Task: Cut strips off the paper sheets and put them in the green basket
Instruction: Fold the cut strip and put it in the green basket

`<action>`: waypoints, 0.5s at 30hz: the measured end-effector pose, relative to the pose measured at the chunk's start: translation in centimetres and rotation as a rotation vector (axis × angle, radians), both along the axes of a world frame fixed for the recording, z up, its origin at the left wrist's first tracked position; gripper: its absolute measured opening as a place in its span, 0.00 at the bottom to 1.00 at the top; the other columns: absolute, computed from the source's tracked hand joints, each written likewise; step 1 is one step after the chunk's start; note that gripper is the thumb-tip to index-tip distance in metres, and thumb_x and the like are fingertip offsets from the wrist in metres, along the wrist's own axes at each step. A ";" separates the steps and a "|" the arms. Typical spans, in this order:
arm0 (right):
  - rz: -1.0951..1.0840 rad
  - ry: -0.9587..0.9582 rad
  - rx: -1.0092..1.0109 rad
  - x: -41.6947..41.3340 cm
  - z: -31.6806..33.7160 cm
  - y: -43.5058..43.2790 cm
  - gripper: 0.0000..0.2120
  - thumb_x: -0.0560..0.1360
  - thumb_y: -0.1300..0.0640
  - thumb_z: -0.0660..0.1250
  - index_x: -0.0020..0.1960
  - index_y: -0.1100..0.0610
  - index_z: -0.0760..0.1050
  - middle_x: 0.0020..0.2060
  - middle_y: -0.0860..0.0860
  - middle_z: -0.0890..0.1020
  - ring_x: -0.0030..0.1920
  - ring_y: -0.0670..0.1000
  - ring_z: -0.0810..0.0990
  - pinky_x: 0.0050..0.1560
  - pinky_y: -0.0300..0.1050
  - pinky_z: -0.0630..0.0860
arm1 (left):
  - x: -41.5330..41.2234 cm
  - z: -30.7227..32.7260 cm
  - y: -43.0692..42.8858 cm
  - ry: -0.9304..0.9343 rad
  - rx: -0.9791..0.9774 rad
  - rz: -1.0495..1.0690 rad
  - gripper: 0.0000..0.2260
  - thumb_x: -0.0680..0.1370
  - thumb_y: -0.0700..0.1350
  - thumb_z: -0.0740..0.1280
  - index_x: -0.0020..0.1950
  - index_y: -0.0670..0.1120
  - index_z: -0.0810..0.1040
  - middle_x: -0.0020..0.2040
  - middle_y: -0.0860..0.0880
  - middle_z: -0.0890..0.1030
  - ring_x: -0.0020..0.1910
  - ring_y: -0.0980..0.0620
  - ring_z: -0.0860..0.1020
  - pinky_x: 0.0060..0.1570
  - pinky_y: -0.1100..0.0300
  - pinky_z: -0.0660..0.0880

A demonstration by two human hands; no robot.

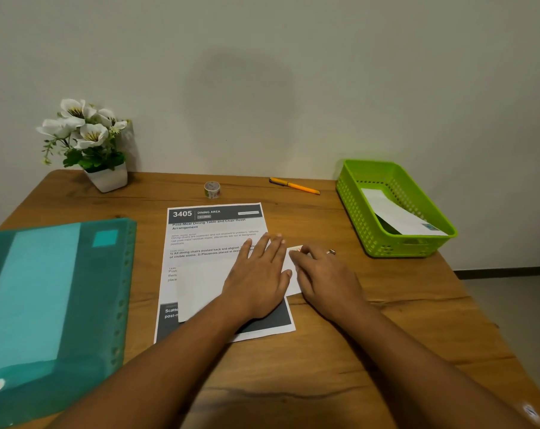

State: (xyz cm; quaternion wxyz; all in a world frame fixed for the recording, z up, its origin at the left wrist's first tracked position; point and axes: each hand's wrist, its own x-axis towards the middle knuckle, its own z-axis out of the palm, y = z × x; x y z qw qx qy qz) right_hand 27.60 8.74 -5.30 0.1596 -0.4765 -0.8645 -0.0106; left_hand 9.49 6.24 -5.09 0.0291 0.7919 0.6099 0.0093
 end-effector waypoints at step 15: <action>-0.029 0.065 0.045 0.4 -0.6 0.0 0.14 0.83 0.52 0.63 0.65 0.50 0.81 0.57 0.49 0.81 0.52 0.54 0.76 0.43 0.47 0.74 | 0.1 0.1 0.0 -0.009 -0.006 0.002 0.29 0.86 0.57 0.42 0.84 0.47 0.44 0.85 0.49 0.44 0.83 0.49 0.41 0.80 0.44 0.42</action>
